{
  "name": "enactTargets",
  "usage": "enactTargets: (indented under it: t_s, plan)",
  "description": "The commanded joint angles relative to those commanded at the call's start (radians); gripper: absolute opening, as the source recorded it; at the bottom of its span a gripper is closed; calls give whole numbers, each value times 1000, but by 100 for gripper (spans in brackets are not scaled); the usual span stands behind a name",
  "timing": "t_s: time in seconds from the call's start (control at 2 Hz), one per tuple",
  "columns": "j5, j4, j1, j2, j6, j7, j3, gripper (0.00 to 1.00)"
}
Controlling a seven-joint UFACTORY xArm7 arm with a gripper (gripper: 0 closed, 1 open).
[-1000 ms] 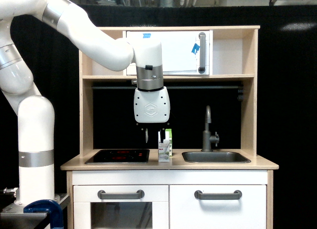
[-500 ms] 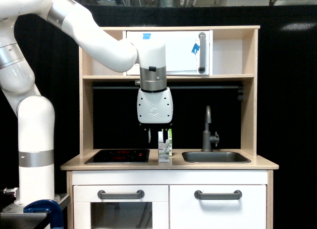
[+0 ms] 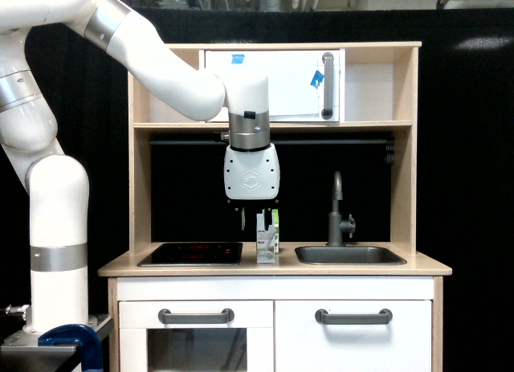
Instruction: Put the white box into the sink
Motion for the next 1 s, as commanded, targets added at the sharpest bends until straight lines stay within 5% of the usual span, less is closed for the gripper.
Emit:
enactTargets:
  t_s: [1.0]
  plan:
    - [94,55,70,123,-78,44,64,100]
